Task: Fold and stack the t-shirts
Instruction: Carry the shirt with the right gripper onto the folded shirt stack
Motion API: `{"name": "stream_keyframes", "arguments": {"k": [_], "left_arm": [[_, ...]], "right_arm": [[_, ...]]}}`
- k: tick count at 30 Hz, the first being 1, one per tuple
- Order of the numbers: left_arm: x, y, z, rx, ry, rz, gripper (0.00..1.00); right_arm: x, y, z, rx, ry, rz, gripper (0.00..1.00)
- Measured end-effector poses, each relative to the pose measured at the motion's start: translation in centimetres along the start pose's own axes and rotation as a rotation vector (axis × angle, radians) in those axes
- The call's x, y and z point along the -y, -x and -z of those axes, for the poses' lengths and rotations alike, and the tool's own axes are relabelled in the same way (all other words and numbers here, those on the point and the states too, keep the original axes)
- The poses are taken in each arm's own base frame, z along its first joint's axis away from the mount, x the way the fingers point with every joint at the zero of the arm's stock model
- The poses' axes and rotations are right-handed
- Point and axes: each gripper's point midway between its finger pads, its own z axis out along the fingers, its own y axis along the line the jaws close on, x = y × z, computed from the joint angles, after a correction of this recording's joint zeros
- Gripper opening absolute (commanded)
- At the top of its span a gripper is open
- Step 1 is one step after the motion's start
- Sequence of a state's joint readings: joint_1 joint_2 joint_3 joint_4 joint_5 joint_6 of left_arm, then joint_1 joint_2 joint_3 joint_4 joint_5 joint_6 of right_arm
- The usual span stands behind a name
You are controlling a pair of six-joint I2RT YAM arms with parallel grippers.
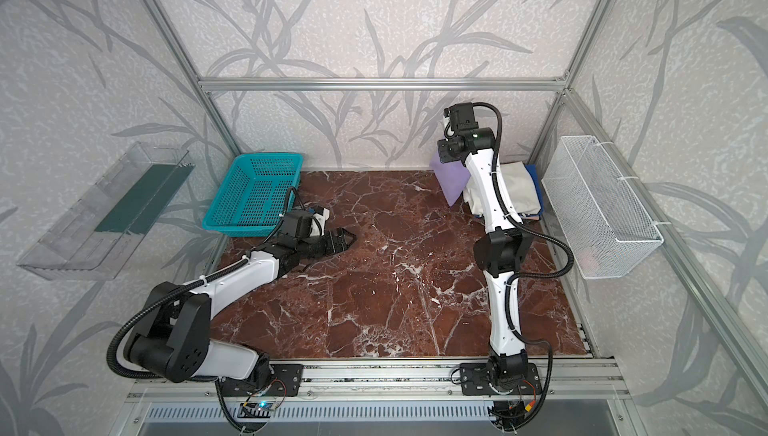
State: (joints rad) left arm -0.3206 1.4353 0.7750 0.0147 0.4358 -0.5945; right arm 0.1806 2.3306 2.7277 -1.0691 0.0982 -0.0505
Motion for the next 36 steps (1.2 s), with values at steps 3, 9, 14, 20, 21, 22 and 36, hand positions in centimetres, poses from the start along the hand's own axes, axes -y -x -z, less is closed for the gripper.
{"name": "stream_keyframes", "arguments": {"k": [3, 9, 14, 20, 21, 22, 36], "left_arm": [[0.1, 0.1, 0.1, 0.003, -0.001, -0.001, 0.92], [0.4, 0.4, 0.5, 0.02, -0.005, -0.007, 0.92], [0.4, 0.4, 0.6, 0.016, -0.004, -0.006, 0.92], [0.4, 0.4, 0.6, 0.009, 0.001, -0.003, 0.92], [0.4, 0.3, 0.7, 0.007, 0.002, -0.002, 0.92], [0.4, 0.3, 0.7, 0.006, 0.003, -0.002, 0.92], [0.7, 0.6, 0.9, 0.01, 0.0, -0.003, 0.92]], "right_arm": [[2.1, -0.1, 0.2, -0.009, -0.027, -0.015, 0.0], [5.5, -2.1, 0.5, -0.075, -0.06, -0.048, 0.0], [8.3, -3.3, 1.6, -0.108, -0.076, -0.083, 0.0], [12.0, -3.0, 3.4, -0.074, -0.111, -0.135, 0.0], [12.5, -3.0, 3.5, -0.07, -0.117, -0.142, 0.0], [13.2, -3.1, 3.6, -0.069, -0.125, -0.15, 0.0], [19.0, -5.1, 3.3, -0.111, -0.269, -0.203, 0.0]]}}
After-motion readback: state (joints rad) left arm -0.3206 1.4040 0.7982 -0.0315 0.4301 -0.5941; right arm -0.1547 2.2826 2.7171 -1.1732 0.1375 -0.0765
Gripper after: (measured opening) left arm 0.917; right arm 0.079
